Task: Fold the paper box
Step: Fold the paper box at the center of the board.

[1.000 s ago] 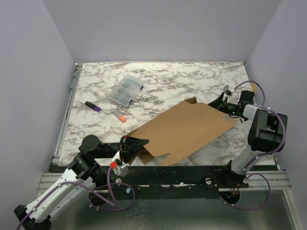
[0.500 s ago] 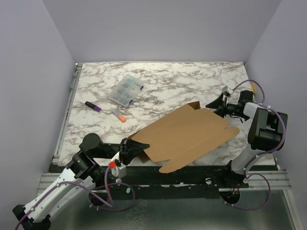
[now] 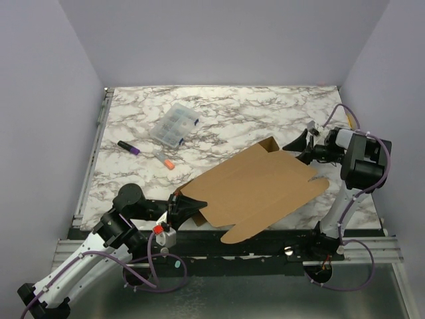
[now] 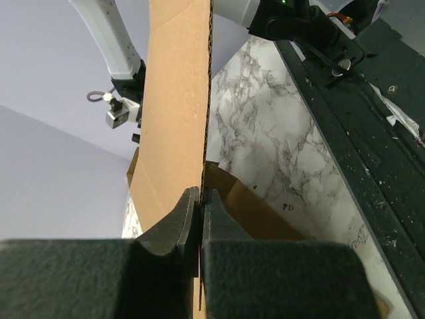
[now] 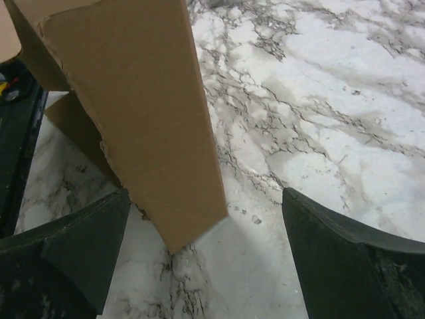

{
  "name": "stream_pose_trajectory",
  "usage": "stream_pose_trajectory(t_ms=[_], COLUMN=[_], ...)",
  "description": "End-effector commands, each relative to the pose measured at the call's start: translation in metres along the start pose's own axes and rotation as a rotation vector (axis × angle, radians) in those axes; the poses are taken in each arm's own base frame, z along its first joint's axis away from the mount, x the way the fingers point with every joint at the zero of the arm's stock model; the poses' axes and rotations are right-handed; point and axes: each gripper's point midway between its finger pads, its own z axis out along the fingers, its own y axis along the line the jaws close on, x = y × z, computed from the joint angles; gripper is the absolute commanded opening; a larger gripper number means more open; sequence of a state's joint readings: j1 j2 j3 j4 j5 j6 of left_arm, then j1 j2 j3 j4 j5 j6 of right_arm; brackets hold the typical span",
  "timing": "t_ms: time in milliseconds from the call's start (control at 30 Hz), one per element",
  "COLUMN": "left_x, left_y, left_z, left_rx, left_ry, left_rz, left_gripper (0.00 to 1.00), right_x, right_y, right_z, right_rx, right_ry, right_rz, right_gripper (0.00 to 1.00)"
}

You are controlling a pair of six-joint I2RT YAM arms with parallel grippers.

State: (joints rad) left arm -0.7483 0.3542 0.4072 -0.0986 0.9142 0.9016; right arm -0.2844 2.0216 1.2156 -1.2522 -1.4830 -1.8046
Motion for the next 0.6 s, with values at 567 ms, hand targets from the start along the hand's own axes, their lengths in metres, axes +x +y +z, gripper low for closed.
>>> stream_pose_trajectory(t_ms=[567], left_x=[0.006], left_y=[-0.016], left_z=[-0.002], left_rx=[0.045], left_ry=[0.023], left_rz=[-0.068], left_gripper=[0.00], right_x=[-0.046], right_y=[-0.038], right_z=[-0.002], right_rx=[0.029], right_ry=[0.002], right_rz=[-0.113], right_gripper=[0.93])
